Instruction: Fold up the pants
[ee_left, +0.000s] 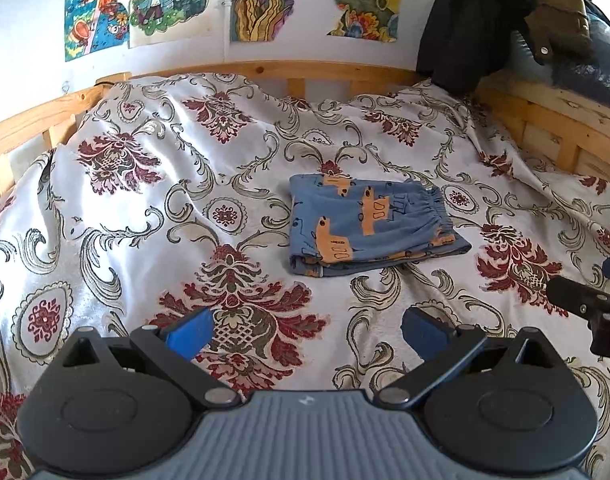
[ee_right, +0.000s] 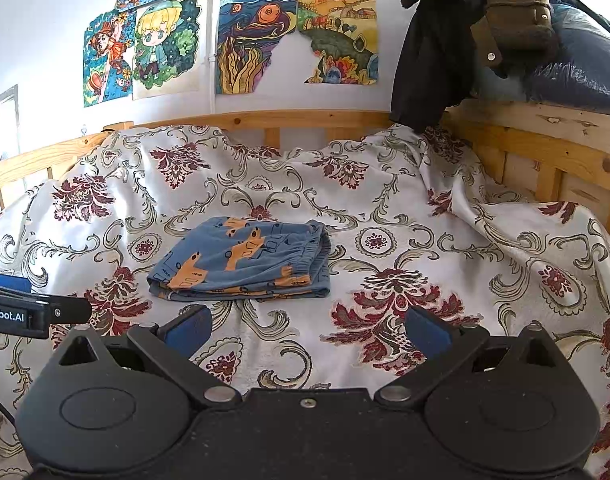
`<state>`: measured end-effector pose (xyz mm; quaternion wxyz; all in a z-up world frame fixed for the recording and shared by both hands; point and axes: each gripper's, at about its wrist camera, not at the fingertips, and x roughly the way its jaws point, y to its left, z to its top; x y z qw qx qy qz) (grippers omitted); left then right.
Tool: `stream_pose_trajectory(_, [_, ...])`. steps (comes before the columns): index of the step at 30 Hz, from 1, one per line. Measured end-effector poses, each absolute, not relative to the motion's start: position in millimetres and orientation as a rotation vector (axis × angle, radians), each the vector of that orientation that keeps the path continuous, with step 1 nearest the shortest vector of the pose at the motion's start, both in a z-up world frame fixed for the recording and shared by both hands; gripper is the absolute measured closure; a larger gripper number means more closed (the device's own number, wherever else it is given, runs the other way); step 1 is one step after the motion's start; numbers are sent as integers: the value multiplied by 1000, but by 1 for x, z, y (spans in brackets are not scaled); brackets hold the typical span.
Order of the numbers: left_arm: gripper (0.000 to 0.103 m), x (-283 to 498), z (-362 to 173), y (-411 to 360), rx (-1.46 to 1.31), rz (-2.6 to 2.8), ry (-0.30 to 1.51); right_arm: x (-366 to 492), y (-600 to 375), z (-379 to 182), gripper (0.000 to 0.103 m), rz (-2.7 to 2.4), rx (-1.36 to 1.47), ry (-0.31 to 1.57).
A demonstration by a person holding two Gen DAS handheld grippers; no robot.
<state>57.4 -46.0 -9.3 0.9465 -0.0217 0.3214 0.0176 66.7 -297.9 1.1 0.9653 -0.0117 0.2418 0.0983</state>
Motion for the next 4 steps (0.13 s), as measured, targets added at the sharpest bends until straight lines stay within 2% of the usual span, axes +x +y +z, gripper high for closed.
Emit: stream_pose_trajectory(4, [0,58,-10,-45,-50,41,663,67,-298,1,1,199,-23,490])
